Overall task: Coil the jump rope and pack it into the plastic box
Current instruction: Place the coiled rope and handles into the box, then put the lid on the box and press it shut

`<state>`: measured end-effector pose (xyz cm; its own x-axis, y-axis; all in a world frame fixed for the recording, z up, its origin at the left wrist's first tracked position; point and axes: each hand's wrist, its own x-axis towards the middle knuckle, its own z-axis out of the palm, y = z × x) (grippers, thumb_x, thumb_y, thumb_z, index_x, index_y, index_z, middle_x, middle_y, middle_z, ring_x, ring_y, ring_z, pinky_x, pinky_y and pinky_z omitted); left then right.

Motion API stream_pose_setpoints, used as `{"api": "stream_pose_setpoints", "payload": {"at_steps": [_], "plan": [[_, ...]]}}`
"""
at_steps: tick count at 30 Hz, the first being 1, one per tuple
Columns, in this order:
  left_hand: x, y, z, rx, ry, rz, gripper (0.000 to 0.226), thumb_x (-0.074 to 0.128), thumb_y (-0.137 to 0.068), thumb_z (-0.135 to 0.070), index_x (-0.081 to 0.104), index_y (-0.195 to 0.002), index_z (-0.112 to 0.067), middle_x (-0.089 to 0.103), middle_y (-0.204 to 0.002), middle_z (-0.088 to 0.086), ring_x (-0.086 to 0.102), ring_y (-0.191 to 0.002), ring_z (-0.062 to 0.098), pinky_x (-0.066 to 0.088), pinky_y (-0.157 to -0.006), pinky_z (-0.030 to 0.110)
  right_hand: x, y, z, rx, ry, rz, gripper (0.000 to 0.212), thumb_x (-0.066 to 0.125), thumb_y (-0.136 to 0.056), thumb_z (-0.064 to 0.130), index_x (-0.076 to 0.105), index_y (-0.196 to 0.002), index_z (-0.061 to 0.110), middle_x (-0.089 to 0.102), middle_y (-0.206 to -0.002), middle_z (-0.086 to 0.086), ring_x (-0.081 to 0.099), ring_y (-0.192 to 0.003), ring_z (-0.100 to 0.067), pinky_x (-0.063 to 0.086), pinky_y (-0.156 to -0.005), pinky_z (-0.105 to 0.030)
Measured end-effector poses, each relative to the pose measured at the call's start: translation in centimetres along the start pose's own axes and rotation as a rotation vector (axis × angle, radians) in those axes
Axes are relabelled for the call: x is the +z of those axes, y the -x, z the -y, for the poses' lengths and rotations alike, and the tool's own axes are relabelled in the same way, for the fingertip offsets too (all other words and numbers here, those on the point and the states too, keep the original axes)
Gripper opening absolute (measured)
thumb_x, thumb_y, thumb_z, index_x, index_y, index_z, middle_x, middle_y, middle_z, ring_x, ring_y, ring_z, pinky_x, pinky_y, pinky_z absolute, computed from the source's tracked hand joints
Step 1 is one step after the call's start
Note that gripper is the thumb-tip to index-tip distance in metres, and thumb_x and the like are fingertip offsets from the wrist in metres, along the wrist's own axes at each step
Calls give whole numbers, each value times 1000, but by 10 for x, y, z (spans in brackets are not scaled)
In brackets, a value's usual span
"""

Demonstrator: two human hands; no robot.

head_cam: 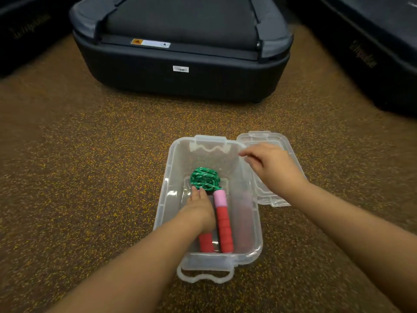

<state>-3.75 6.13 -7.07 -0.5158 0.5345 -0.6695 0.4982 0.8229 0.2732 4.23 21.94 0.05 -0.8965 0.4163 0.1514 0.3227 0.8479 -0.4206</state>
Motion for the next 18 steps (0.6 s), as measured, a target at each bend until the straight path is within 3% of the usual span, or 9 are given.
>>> {"api": "stream_pose_setpoints", "payload": {"at_steps": [6, 11, 13, 18], "plan": [[-21, 21, -24, 104, 113, -241, 73, 42, -96, -17, -4, -152, -10, -8, -162, 8, 5, -149, 24, 15, -117, 37, -1, 63, -82, 223, 76, 57, 22, 55, -92, 19, 69, -110, 18, 70, -109, -3, 63, -102, -23, 51, -85, -36], [-33, 35, -65, 388, 160, -520, 62, 36, -99, -20, 6, -152, -10, -2, -162, 6, -1, -149, 18, 4, -118, 29, 30, 90, -119, 315, 50, 50, 24, 54, -92, 20, 66, -113, 21, 66, -114, -3, 59, -109, -25, 50, -85, -38], [-31, 39, -88, 495, 93, -550, 60, 35, -99, -20, 9, -152, -10, -1, -162, 7, -3, -149, 16, -2, -115, 23, 39, 96, -126, 309, 56, 88, 26, 53, -92, 20, 64, -115, 20, 64, -117, -3, 56, -113, -26, 48, -87, -38], [-10, 36, -137, 557, -189, -489, 60, 31, -100, -23, 4, -152, -11, -7, -162, 6, -8, -149, 18, -4, -118, 27, 49, 102, -150, 225, 103, 118, 36, 52, -90, 16, 56, -126, 16, 56, -129, -5, 48, -123, -27, 38, -104, -37]]}}
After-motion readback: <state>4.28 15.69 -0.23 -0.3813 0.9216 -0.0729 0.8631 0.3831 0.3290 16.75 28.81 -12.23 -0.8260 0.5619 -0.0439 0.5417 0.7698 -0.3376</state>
